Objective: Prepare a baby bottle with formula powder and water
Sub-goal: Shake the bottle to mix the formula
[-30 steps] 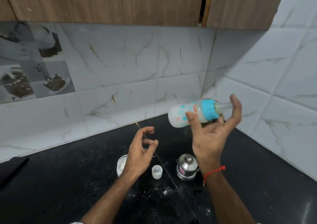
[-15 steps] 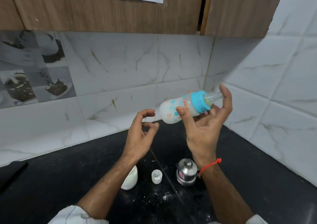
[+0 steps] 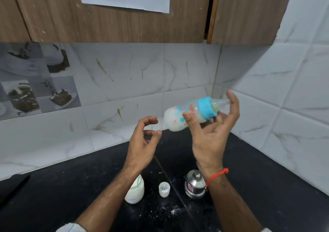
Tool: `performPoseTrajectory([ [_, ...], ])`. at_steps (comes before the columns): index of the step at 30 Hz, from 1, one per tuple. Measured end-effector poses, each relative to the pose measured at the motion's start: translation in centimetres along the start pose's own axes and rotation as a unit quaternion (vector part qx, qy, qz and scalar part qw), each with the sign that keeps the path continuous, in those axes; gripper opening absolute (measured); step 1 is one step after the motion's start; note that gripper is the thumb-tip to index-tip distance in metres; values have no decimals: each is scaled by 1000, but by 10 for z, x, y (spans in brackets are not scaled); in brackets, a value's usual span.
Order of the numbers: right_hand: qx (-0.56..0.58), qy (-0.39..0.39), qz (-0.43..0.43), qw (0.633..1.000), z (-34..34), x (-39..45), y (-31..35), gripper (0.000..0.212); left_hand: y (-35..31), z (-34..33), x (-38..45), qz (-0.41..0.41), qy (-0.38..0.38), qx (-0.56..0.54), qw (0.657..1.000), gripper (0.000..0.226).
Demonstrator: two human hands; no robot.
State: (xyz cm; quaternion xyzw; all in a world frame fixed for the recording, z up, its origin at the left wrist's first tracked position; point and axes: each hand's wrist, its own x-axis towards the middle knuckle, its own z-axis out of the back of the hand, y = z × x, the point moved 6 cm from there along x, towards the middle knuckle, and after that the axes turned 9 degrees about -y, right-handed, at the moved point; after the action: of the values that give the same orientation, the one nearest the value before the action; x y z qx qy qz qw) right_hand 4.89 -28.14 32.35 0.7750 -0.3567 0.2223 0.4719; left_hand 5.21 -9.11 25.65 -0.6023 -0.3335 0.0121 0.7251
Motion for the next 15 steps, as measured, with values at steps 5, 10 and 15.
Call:
performPoseTrajectory([
  [5, -47, 96, -67, 992, -14, 0, -8, 91, -3, 2, -1, 2, 1, -4, 1000, 41],
  [10, -4, 1, -6, 1000, -4, 3, -1, 89, -2, 7, -1, 3, -11, -4, 1000, 38],
  [15, -17, 28, -33, 999, -8, -3, -4, 89, -5, 8, -1, -5, -8, -5, 1000, 41],
])
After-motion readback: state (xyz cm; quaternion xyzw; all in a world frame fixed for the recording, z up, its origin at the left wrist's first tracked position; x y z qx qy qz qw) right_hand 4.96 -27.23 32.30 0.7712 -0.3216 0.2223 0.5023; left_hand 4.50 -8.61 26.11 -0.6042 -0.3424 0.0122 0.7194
